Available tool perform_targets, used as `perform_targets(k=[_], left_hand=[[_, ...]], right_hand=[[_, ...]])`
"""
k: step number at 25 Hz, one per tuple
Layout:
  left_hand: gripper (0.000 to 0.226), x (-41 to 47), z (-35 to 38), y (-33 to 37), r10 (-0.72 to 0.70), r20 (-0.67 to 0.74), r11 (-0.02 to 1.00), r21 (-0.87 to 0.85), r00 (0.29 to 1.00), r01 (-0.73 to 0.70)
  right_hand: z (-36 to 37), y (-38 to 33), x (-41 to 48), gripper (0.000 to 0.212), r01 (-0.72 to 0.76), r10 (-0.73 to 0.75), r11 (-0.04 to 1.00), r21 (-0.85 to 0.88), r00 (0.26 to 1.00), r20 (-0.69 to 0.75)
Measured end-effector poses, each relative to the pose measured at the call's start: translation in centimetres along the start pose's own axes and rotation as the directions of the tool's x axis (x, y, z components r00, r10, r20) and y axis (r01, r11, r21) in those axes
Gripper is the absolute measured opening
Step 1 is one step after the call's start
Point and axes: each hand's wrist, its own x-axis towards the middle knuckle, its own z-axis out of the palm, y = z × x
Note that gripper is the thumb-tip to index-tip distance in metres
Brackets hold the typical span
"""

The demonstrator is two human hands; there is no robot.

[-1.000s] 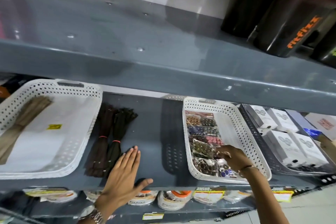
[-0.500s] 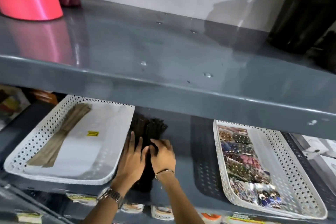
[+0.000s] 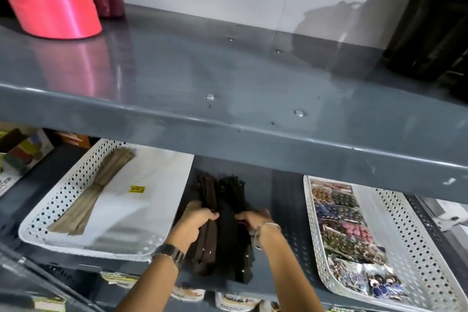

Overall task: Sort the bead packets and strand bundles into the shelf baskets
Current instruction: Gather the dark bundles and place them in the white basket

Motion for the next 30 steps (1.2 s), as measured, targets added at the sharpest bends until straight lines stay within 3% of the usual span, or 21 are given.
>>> perform_targets(k=[2, 4, 8, 9, 13, 16, 19, 21, 23, 24, 25, 26, 28, 30], left_hand=[[0.021, -1.6, -0.4, 1.9, -0.053, 0.15, 0.995, -0.077, 0.987, 0.065], [0.022, -3.7, -1.5, 4.0, -0.016, 0.306, 0.992, -0.118, 0.952, 0.054], [0.03, -7.2, -7.1, 8.5, 0.206, 0.447, 0.947, -0.314, 0.871, -0.063], [0.032, -7.5, -9.1, 9.3, 0.25, 0.437, 0.935, -0.341, 0.864, -0.098], [0.043, -5.8, -17.0, 10.0, 0.242, 0.376, 0.933, -0.344, 0.894, -0.108], [0.053, -2.5, -21.0, 7.9, 0.106, 0.288, 0.973, -0.226, 0.952, -0.04], [0.024, 0.6, -22.9, 4.6, -0.022, 0.213, 0.999, -0.02, 0.977, 0.027], [0.022, 1.7, -22.9, 2.9, -0.06, 0.162, 0.998, 0.045, 0.985, 0.053], [0.027, 2.1, -22.6, 1.8, -0.001, 0.072, 0.99, 0.141, 0.997, -0.009], [0.04, 2.6, -22.7, 1.6, 0.081, 0.036, 0.963, 0.256, 0.996, -0.088], [0.055, 3.2, -22.9, 1.3, 0.193, 0.041, 0.889, 0.415, 0.98, -0.192], [0.061, 3.7, -23.1, 1.0, 0.314, 0.074, 0.755, 0.585, 0.947, -0.296], [0.058, 4.7, -23.7, 0.6, 0.554, 0.194, 0.363, 0.819, 0.81, -0.445], [0.07, 5.5, -23.7, 0.5, 0.564, 0.398, -0.038, 0.888, 0.723, -0.459]], right_hand=[[-3.2, 0.2, -1.2, 0.014, -0.081, 0.04, 0.966, 0.245, 0.985, 0.169], [-5.5, -0.2, -2.4, 0.019, -0.097, -0.023, 0.914, 0.395, 0.957, 0.288], [-5.6, -3.9, -4.7, 0.005, 0.006, -0.271, 0.77, 0.638, 0.909, 0.318], [-4.6, -5.0, -4.9, 0.013, 0.062, -0.341, 0.758, 0.649, 0.886, 0.314], [3.3, -8.7, -5.0, 0.018, 0.164, -0.402, 0.834, 0.527, 0.834, 0.377], [10.9, -9.9, -5.5, 0.025, 0.172, -0.295, 0.934, 0.315, 0.867, 0.402], [16.5, -9.7, -6.9, 0.038, 0.172, -0.229, 0.966, 0.192, 0.915, 0.331], [18.8, -8.0, -6.2, 0.041, 0.143, -0.175, 0.981, 0.129, 0.94, 0.292], [20.4, -6.1, -4.4, 0.014, 0.155, -0.155, 0.988, 0.014, 0.965, 0.21], [20.8, -5.2, -3.8, 0.026, 0.183, -0.166, 0.979, -0.086, 0.971, 0.175], [21.0, -4.6, -3.4, 0.053, 0.23, -0.206, 0.944, -0.235, 0.971, 0.122], [21.1, -4.2, -3.1, 0.066, 0.28, -0.284, 0.853, -0.44, 0.957, 0.059], [21.2, -3.7, -4.0, 0.061, 0.374, -0.494, 0.618, -0.691, 0.869, 0.029], [21.7, -3.4, -4.8, 0.054, 0.454, -0.562, 0.433, -0.779, 0.811, 0.16]])
